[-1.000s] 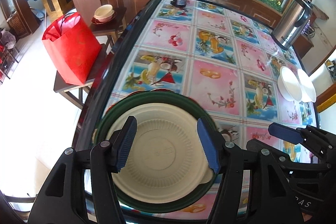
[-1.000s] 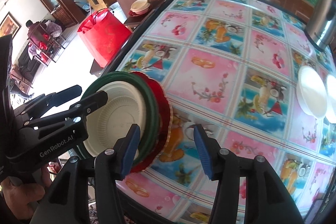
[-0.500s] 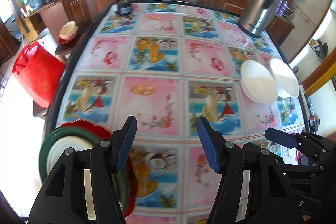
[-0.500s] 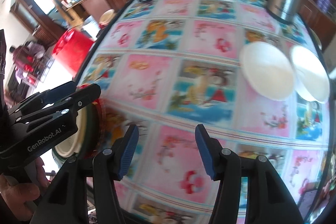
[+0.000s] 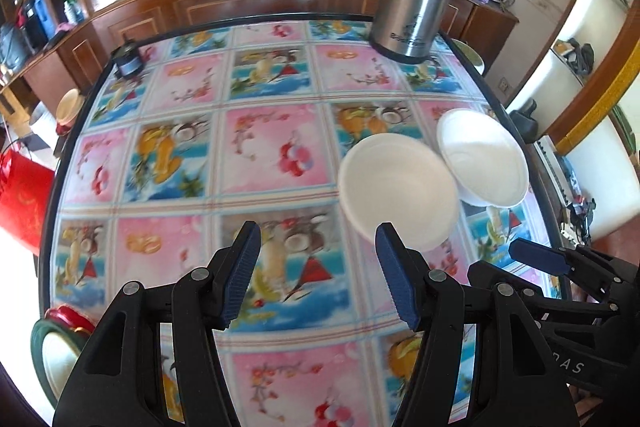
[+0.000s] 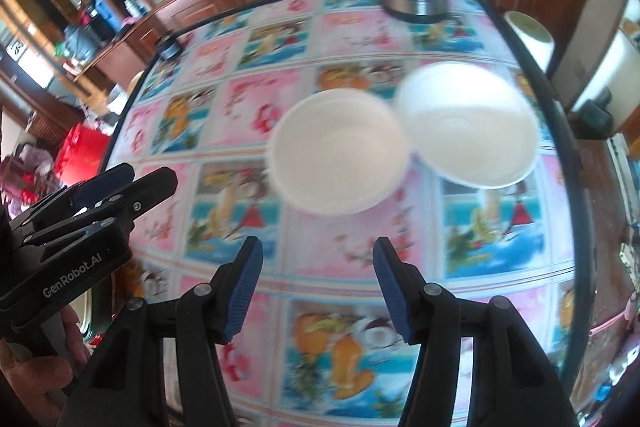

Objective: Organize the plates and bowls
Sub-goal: 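Move both grippers toward the white paper plates beside the thermos, then close the left gripper on the white plate rim while the right gripper clamps it too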

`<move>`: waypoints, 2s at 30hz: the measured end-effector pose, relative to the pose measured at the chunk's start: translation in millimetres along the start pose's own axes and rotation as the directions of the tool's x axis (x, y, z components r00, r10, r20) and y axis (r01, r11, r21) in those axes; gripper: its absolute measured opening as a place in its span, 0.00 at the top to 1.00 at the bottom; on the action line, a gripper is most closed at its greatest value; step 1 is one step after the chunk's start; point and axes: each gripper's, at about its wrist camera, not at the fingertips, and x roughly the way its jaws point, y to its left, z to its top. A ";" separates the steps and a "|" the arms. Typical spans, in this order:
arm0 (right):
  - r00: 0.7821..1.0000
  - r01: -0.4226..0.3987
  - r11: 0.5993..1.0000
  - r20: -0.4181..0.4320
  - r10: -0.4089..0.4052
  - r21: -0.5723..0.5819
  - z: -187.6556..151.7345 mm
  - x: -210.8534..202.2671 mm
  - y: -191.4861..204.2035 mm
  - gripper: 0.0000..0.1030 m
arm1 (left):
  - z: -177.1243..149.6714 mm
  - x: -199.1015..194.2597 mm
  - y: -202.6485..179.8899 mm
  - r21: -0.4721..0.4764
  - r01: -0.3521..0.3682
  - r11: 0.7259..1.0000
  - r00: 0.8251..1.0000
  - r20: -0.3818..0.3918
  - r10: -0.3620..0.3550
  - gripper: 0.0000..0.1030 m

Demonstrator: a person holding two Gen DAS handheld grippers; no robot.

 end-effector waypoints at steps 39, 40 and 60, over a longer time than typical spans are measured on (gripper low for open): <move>0.993 0.118 0.957 -0.057 -0.106 0.266 53.3 52.3 -187.0 0.39 | 109.1 170.8 -136.9 0.122 0.066 0.990 0.980 -0.197 -0.041 0.42; 0.992 0.123 0.957 -0.060 -0.110 0.263 52.7 53.6 -186.7 0.39 | 108.0 173.8 -139.4 0.131 0.066 0.989 0.978 -0.206 -0.038 0.42; 0.991 0.135 0.973 -0.034 -0.131 0.189 56.7 54.7 -175.4 0.88 | 90.4 189.6 -168.1 0.248 0.108 0.963 0.969 -0.242 -0.046 0.70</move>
